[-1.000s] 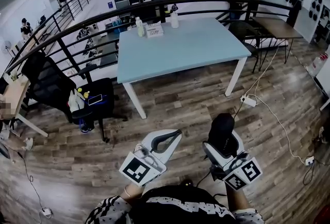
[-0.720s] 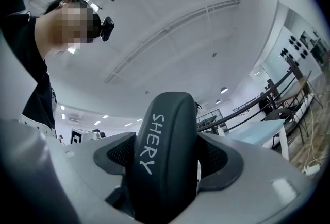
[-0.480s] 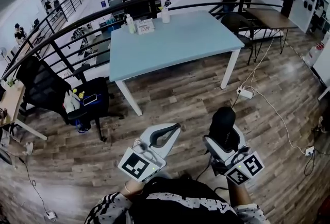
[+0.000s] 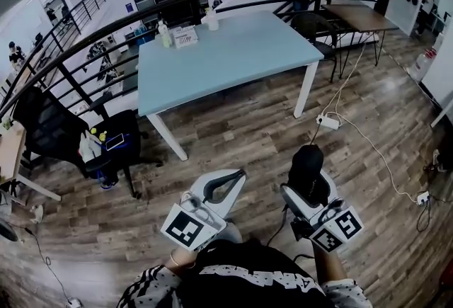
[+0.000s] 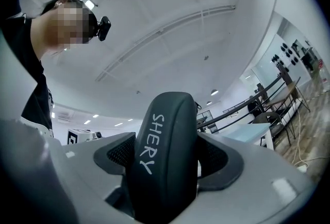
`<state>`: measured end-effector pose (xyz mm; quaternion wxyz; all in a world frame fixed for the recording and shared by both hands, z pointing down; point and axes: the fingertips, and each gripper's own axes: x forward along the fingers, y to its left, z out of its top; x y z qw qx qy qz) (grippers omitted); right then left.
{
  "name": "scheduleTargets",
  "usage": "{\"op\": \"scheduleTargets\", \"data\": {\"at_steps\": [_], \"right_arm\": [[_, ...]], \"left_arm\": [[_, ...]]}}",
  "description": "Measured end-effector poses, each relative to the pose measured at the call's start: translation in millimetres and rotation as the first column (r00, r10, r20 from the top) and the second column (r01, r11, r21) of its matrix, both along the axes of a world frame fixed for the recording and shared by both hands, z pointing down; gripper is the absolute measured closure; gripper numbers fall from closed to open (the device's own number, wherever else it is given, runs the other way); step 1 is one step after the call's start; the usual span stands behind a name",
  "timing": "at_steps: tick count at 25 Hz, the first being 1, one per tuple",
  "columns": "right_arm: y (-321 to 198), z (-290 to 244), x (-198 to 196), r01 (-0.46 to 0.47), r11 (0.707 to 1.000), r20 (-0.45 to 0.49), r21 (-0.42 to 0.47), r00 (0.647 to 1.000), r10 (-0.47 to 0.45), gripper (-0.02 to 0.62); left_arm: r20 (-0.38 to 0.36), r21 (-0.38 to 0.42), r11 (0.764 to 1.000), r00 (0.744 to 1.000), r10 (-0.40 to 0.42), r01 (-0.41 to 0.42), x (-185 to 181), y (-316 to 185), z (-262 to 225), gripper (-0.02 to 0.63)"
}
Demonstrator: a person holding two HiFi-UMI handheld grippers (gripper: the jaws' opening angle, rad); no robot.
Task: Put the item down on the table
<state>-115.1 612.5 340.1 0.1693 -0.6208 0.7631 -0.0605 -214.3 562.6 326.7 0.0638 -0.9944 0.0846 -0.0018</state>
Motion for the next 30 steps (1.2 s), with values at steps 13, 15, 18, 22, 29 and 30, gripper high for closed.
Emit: {"op": "scheduleTargets", "data": {"at_steps": [13, 15, 18, 22, 29, 30], "right_arm": [[-34.0, 10.7, 46.6, -0.079, 0.996, -0.033, -0.046, 0.996, 0.078, 0.224], [-40.9, 9.5, 56.5, -0.099, 0.994, -0.034, -0.051, 0.995, 0.097, 0.225], [-54.2, 7.6, 69.5, -0.123, 0.991, -0.037, -0.059, 0.992, 0.121, 0.225], [-75.6, 10.3, 85.4, -0.143, 0.987, -0.039, -0.066, 0.989, 0.141, 0.225], [-126.5, 9.5, 107.0, -0.154, 0.986, -0.027, -0.07, 0.988, 0.153, 0.225], [-135.1, 9.7, 109.8, -0.155, 0.985, -0.025, -0.073, 0.988, 0.154, 0.225]], "left_arm": [[-0.056, -0.022, 0.999, 0.997, 0.045, -0.047, 50.3, -55.7, 6.5, 0.606], [-0.054, -0.02, 0.998, 0.997, 0.057, -0.058, 58.6, -65.4, 6.9, 0.606], [-0.064, -0.019, 0.997, 0.996, 0.067, -0.069, 71.5, -85.5, 5.6, 0.606], [-0.072, -0.022, 0.996, 0.994, 0.081, -0.083, 87.3, -108.3, 9.1, 0.606], [-0.05, -0.052, 0.996, 0.996, 0.072, -0.075, 103.1, -162.9, 20.4, 0.606], [-0.045, -0.048, 0.996, 0.996, 0.071, -0.073, 105.3, -172.3, 22.6, 0.606]]}}
